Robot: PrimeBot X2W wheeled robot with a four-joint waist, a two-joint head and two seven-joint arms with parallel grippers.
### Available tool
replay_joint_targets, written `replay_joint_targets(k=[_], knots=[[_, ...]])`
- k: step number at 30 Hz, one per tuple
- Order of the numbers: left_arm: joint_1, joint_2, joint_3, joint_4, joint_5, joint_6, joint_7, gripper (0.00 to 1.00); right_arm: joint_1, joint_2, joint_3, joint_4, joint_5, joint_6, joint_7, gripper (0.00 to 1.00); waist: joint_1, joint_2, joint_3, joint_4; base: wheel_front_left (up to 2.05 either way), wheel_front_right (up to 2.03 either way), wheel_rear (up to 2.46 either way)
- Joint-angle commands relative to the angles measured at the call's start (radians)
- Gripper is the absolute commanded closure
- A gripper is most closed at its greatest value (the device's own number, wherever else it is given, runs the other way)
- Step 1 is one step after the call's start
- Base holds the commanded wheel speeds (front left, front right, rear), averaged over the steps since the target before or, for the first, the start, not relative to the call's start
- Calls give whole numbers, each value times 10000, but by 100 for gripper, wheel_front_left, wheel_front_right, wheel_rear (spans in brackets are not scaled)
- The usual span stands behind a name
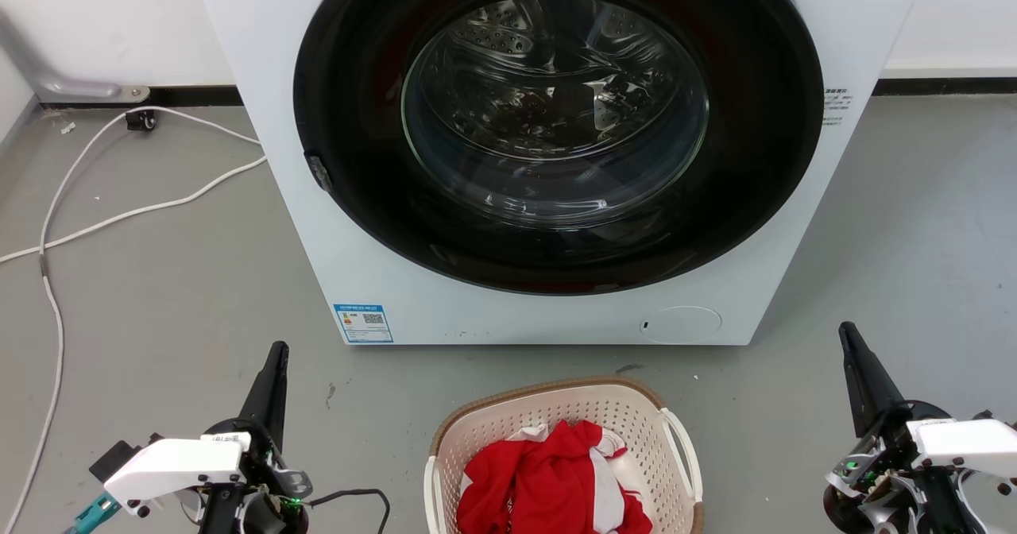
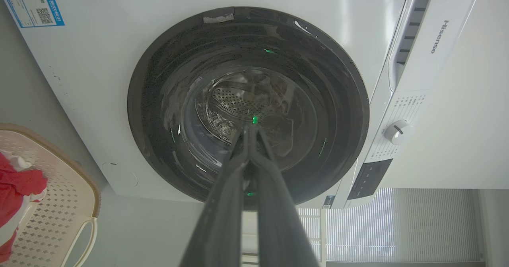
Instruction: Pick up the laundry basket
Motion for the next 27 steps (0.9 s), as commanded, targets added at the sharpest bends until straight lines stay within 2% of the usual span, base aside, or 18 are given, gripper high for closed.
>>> replay_joint_targets(k=[1,14,15,27], knots=[[-88,-7,23,14,53,-3,40,100,-136,30,-17,15,-45,29,30,100,0,0,0,0,0,0,0],[-92,-25,54,16,70,-3,50,100,-140,55,-49,17,-80,29,64,100,0,0,0,0,0,0,0],[-3,-31,35,2,48,-2,48,0,-1,21,-35,2,-13,0,13,0,0,0,0,0,0,0,0],[-2,-75,-525,-21,595,-2,-434,0,181,-55,259,-28,-609,2,-470,0,0,0,17,0,0,0,0]])
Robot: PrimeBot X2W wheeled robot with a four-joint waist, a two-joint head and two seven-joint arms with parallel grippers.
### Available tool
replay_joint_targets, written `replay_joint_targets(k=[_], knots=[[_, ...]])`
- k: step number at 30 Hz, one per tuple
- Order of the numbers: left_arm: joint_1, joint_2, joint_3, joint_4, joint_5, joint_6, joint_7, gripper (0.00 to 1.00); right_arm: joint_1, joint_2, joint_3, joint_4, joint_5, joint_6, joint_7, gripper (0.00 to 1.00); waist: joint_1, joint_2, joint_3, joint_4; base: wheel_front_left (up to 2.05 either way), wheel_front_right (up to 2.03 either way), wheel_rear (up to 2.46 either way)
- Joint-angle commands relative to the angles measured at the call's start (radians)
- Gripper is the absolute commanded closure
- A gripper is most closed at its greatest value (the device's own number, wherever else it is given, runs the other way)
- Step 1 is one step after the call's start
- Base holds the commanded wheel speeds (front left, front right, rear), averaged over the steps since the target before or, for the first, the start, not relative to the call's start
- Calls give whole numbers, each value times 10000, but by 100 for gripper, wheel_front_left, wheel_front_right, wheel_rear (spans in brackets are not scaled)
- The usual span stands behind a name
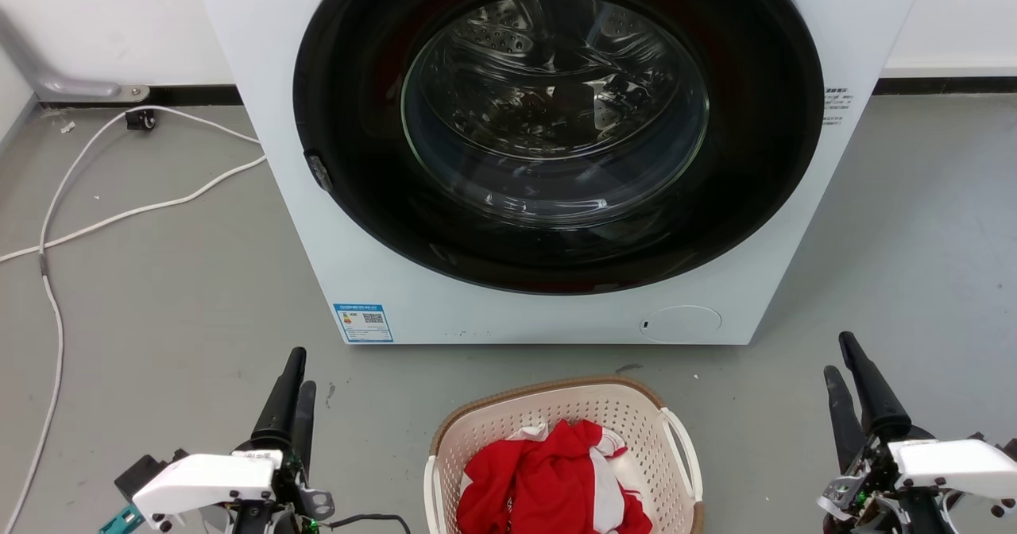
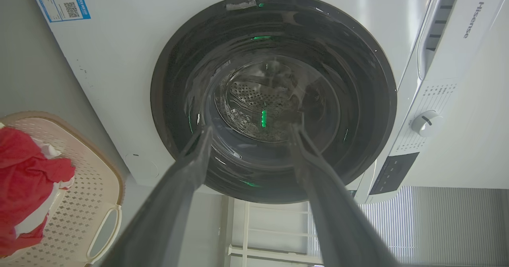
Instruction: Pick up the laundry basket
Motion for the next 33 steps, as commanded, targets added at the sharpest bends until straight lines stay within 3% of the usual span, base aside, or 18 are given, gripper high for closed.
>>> replay_joint_targets(k=[1,20,33], knots=[[-316,49,-84,-249,312,-2,-117,0,-175,-121,89,-219,-316,4,-126,0,0,0,4,0,0,0,0],[-360,34,-651,-957,4513,-2,-910,0,-162,-160,257,-698,-5836,9,-912,0,0,0,35,-7,0,0,0],[-315,23,-975,-1047,7031,10,-1372,0,-65,2,247,-728,-8489,12,-1292,0,0,0,15,-2,0,0,0]])
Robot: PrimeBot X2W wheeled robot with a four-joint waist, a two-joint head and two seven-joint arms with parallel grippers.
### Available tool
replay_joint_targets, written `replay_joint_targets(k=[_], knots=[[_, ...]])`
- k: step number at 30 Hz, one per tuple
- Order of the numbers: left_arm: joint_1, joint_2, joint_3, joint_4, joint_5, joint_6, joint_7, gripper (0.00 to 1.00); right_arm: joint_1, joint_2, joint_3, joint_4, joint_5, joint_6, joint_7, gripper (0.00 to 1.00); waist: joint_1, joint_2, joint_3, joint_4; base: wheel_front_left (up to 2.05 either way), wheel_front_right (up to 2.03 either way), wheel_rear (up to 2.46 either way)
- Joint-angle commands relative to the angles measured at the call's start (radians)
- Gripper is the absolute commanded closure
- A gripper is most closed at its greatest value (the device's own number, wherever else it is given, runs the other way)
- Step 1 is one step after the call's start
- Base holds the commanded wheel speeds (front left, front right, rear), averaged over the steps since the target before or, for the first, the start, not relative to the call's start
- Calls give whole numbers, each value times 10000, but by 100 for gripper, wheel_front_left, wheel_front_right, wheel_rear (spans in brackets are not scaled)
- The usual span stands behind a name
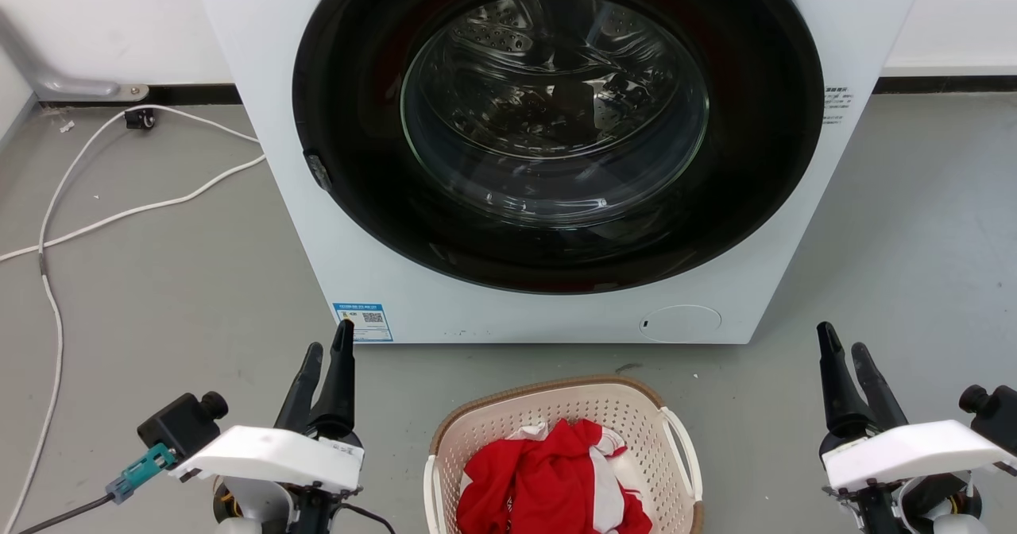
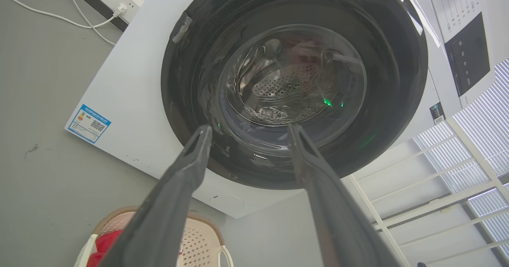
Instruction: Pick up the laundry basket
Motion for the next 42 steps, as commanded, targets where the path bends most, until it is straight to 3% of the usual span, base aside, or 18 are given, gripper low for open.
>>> replay_joint_targets(k=[1,14,42], knots=[[-220,26,-80,-193,452,10,-130,0,-74,9,-17,-154,-501,12,-44,0,0,0,-3,2,0,0,0],[-206,17,-360,-111,2275,64,-493,0,-30,56,61,-198,-2435,15,-146,0,0,0,-14,10,0,0,0],[-213,271,-1014,37,5777,730,-1218,0,167,91,293,-363,-5737,20,-442,0,0,0,-35,29,0,0,0]])
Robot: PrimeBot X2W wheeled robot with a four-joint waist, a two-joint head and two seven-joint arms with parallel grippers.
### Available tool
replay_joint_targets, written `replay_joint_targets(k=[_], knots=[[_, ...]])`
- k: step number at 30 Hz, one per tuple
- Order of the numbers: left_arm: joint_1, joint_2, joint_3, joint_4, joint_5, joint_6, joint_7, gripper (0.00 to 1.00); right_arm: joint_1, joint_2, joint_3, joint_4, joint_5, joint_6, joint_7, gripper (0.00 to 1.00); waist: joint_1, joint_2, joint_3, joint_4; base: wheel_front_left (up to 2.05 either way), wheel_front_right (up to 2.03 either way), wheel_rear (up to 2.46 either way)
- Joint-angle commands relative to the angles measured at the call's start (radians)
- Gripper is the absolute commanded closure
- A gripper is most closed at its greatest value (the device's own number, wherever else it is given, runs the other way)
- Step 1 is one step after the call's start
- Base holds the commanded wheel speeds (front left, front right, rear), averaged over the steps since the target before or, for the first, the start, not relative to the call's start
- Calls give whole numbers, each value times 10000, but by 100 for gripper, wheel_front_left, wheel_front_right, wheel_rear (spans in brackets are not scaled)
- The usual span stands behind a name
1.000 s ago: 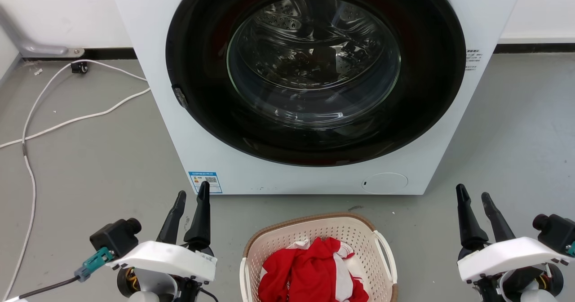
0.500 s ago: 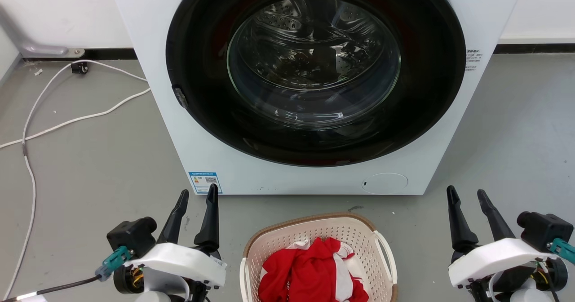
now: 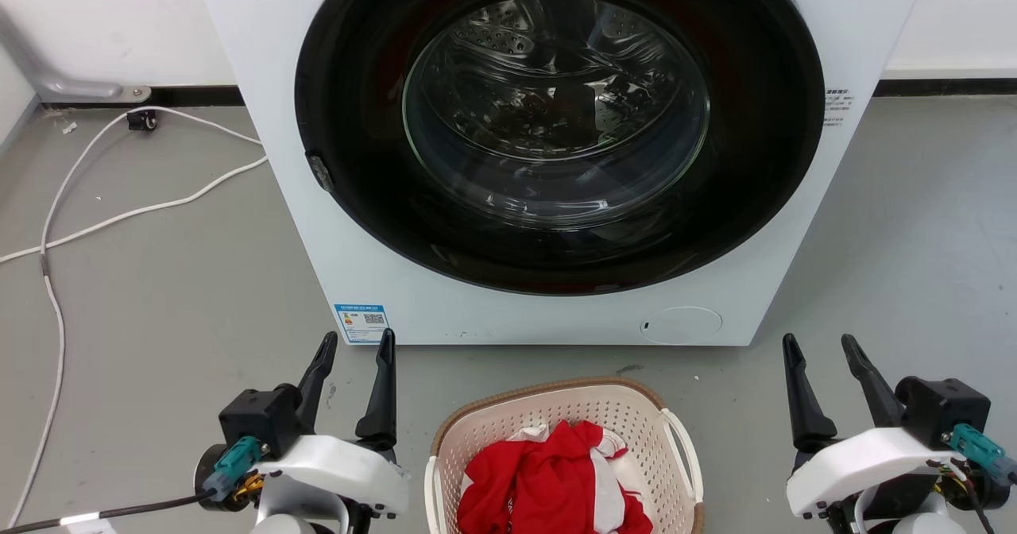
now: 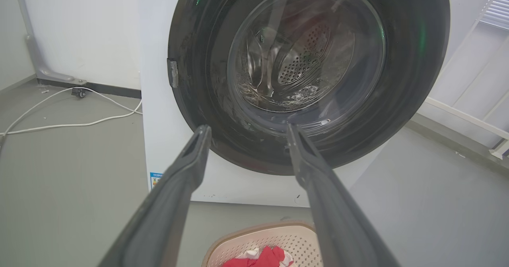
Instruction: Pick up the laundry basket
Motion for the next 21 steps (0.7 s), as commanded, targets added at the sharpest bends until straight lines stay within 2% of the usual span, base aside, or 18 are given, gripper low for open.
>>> replay_joint_targets(k=[1,21], knots=[[-187,47,-50,-72,249,59,-108,0,21,21,16,-98,-238,16,-65,0,0,0,-1,-1,0,0,0],[-213,41,-291,49,1734,269,-513,0,78,38,143,-29,-1498,10,-461,0,0,0,9,6,0,0,0]])
